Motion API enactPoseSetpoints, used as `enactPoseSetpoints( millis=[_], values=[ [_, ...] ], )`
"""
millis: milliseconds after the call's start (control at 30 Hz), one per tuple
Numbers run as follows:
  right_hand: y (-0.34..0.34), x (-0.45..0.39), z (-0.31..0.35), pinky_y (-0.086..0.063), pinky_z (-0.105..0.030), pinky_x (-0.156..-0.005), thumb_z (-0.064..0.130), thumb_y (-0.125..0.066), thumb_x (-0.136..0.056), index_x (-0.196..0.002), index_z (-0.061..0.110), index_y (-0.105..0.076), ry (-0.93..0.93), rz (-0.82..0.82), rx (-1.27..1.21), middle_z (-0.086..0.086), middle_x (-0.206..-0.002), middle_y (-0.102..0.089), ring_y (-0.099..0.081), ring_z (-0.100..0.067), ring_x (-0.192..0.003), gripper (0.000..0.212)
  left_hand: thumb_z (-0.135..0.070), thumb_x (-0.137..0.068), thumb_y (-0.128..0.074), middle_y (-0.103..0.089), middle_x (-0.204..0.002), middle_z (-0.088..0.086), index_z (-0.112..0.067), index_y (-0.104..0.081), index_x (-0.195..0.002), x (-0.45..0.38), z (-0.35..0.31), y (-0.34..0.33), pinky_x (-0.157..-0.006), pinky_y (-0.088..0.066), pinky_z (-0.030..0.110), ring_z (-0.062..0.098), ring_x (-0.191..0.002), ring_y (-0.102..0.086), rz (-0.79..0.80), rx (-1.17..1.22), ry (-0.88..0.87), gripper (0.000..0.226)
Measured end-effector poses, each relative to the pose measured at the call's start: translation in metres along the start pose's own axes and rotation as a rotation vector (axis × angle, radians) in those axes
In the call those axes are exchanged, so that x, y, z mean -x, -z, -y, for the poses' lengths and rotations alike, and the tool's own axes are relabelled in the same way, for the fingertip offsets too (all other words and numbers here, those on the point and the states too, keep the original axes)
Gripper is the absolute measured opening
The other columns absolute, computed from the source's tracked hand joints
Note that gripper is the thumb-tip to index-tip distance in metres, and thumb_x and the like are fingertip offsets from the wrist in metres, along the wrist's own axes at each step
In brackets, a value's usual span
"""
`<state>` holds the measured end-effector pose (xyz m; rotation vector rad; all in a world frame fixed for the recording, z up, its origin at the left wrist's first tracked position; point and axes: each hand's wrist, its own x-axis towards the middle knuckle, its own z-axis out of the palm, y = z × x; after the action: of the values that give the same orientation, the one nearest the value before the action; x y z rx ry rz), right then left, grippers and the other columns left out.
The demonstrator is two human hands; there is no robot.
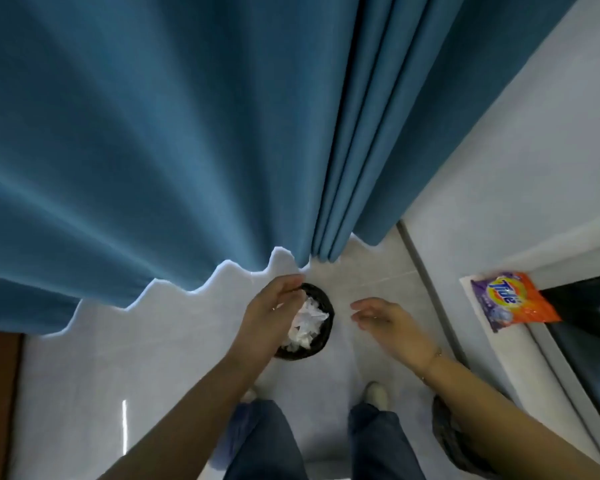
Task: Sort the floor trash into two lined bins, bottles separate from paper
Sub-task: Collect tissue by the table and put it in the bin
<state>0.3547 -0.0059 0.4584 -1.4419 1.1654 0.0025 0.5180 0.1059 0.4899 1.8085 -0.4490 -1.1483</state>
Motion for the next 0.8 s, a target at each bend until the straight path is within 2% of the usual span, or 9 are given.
enactPoseSetpoints(
  millis=[67, 133, 200, 267, 300, 400, 467, 667, 800],
  values=[
    [-0.013, 0.024, 0.032, -0.045, -0.007, -0.079, 0.008, -0.056, -0.092, -0.098, 0.021, -0.061, 0.065, -0.01, 0.06, 0.0, -0.096, -0.066, -0.06, -0.008, -0.087, 0.016, -0.02, -0.093, -0.055, -0.064, -0.114, -0.011, -0.028, -0.061, -0.116, 0.008, -0.019, 0.029, -0.089, -0.044, 0.011, -0.002, -0.103, -0.059, 0.141, -0.089, -0.077, 0.025],
    [-0.032, 0.049, 0.059, -0.047, -0.01, -0.082, 0.008, -0.055, -0.092, -0.097, 0.023, -0.063, 0.129, -0.075, 0.014, 0.004, -0.095, -0.067, -0.062, -0.001, -0.086, 0.018, -0.02, -0.093, -0.056, -0.062, -0.114, -0.015, -0.029, -0.061, -0.117, 0.014, -0.033, 0.059, -0.082, -0.043, 0.003, -0.008, -0.102, -0.056, 0.222, -0.162, -0.143, 0.026],
    [-0.054, 0.076, 0.08, -0.048, -0.009, -0.077, 0.006, -0.052, -0.093, -0.101, 0.021, -0.063, 0.161, -0.153, -0.094, 0.004, -0.096, -0.068, -0.063, 0.005, -0.082, 0.021, -0.018, -0.093, -0.055, -0.061, -0.115, -0.016, -0.03, -0.062, -0.115, 0.021, -0.042, 0.085, -0.074, -0.041, -0.002, -0.012, -0.101, -0.054, 0.256, -0.185, -0.199, 0.026],
    [-0.077, 0.105, 0.092, -0.05, -0.012, -0.08, 0.01, -0.05, -0.094, -0.106, 0.021, -0.063, 0.163, -0.267, -0.176, 0.007, -0.099, -0.069, -0.064, 0.006, -0.086, 0.022, -0.016, -0.093, -0.054, -0.062, -0.117, -0.013, -0.029, -0.062, -0.113, 0.029, -0.05, 0.104, -0.074, -0.043, 0.002, -0.01, -0.102, -0.055, 0.283, -0.152, -0.225, 0.025],
    [-0.091, 0.122, 0.096, -0.05, -0.014, -0.083, 0.011, -0.05, -0.095, -0.108, 0.023, -0.063, 0.157, -0.327, -0.206, 0.009, -0.1, -0.069, -0.063, 0.005, -0.088, 0.022, -0.016, -0.094, -0.054, -0.062, -0.118, -0.012, -0.029, -0.062, -0.113, 0.036, -0.053, 0.112, -0.079, -0.045, 0.006, -0.008, -0.103, -0.056, 0.299, -0.124, -0.22, 0.025],
    [-0.123, 0.166, 0.097, -0.05, -0.011, -0.081, 0.01, -0.049, -0.094, -0.108, 0.024, -0.063, 0.152, -0.44, -0.268, 0.01, -0.101, -0.068, -0.063, 0.003, -0.089, 0.024, -0.018, -0.094, -0.054, -0.063, -0.117, -0.013, -0.03, -0.063, -0.113, 0.062, -0.055, 0.124, -0.099, -0.044, 0.025, -0.002, -0.109, -0.056, 0.341, -0.033, -0.191, 0.024],
    [-0.14, 0.196, 0.094, -0.05, -0.01, -0.079, 0.008, -0.05, -0.094, -0.109, 0.023, -0.063, 0.155, -0.478, -0.292, 0.008, -0.102, -0.068, -0.063, 0.001, -0.09, 0.024, -0.019, -0.094, -0.055, -0.063, -0.118, -0.014, -0.03, -0.064, -0.114, 0.083, -0.052, 0.128, -0.105, -0.041, 0.031, 0.0, -0.113, -0.056, 0.363, 0.015, -0.181, 0.025],
    [-0.188, 0.267, 0.06, -0.052, -0.019, -0.085, 0.006, -0.05, -0.093, -0.11, 0.02, -0.064, 0.164, -0.597, -0.337, 0.007, -0.108, -0.068, -0.063, -0.008, -0.099, 0.026, -0.022, -0.094, -0.055, -0.062, -0.121, -0.013, -0.031, -0.062, -0.118, 0.156, -0.02, 0.139, -0.102, -0.042, 0.028, 0.003, -0.113, -0.057, 0.424, 0.079, -0.163, 0.027],
    [-0.232, 0.321, 0.017, -0.053, -0.022, -0.083, 0.002, -0.047, -0.093, -0.113, 0.015, -0.063, 0.141, -0.658, -0.447, 0.001, -0.108, -0.067, -0.065, -0.012, -0.097, 0.028, -0.023, -0.093, -0.056, -0.062, -0.122, -0.013, -0.032, -0.063, -0.117, 0.225, 0.024, 0.154, -0.102, -0.043, 0.029, 0.0, -0.109, -0.059, 0.44, 0.07, -0.179, 0.027]
  ],
)
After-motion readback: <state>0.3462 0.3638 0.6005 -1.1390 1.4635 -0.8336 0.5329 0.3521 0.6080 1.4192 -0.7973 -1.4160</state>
